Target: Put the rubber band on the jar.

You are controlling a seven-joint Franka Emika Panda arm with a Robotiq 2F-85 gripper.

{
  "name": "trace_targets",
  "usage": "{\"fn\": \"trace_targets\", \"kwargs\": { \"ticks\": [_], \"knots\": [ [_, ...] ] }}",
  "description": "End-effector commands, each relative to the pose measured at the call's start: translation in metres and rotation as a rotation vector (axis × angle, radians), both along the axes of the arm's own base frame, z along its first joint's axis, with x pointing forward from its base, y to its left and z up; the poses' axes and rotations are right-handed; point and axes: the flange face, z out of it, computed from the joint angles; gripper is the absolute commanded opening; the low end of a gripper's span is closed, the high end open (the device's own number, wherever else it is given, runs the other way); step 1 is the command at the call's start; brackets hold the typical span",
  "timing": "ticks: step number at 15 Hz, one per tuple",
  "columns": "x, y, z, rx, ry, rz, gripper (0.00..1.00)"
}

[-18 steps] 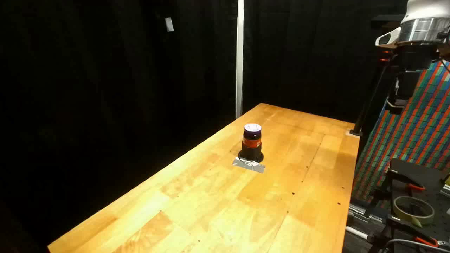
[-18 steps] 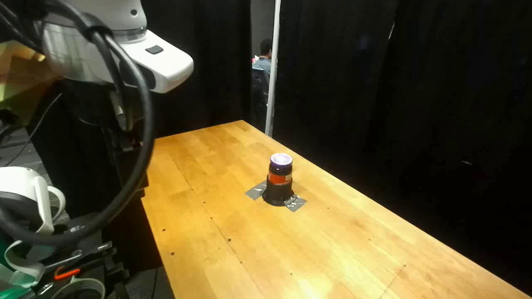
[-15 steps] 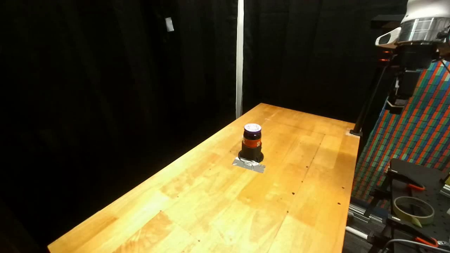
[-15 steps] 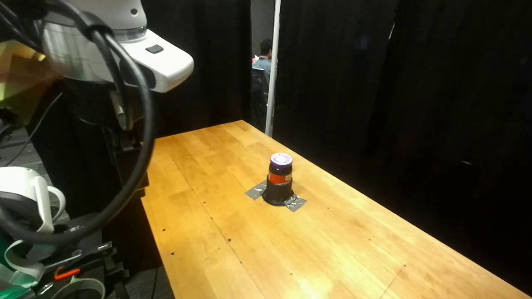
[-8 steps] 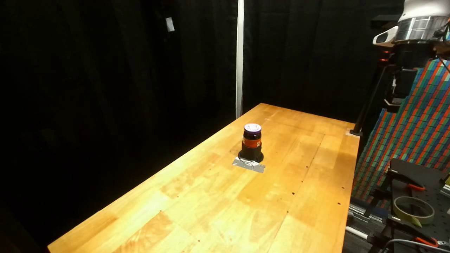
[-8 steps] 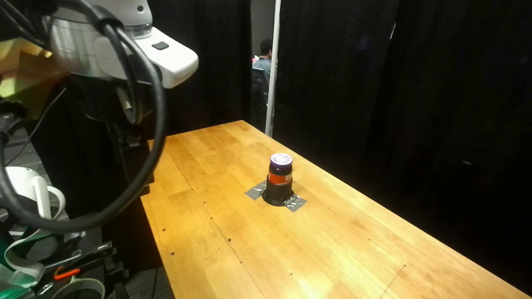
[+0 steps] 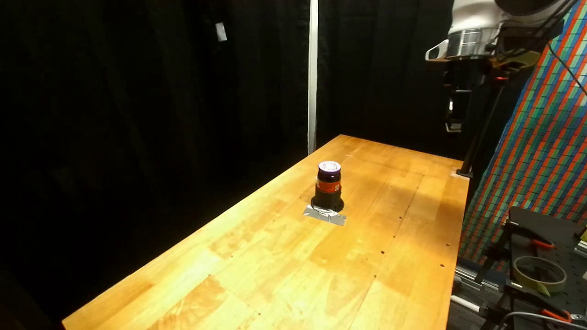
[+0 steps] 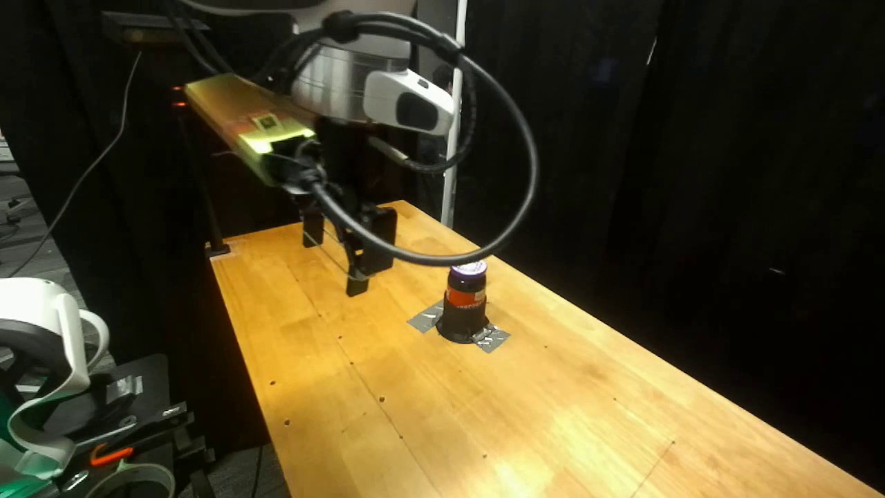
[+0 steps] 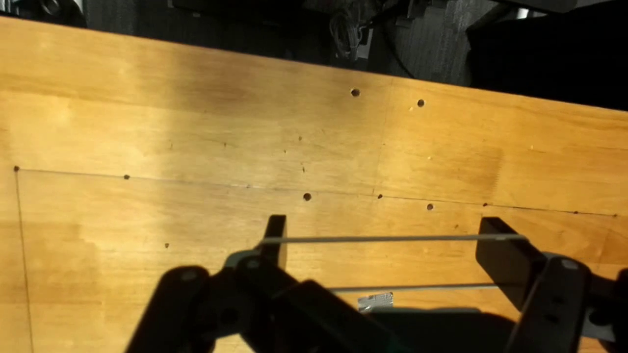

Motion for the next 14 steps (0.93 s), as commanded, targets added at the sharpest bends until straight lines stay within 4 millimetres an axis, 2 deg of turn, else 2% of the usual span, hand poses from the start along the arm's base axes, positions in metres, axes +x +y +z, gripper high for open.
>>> {"fn": "trace_targets", "kwargs": {
  "ticks": [1, 8, 14],
  "knots": [
    [0.077, 0.011, -0.014, -0.026, 0.047, 0.022, 1.00],
    [0.193, 0.049, -0.060, -0.059, 0.038, 0.034, 1.00],
    [0.269, 0.073, -0.094, -0.058, 0.005, 0.013, 1.00]
  ]
}}
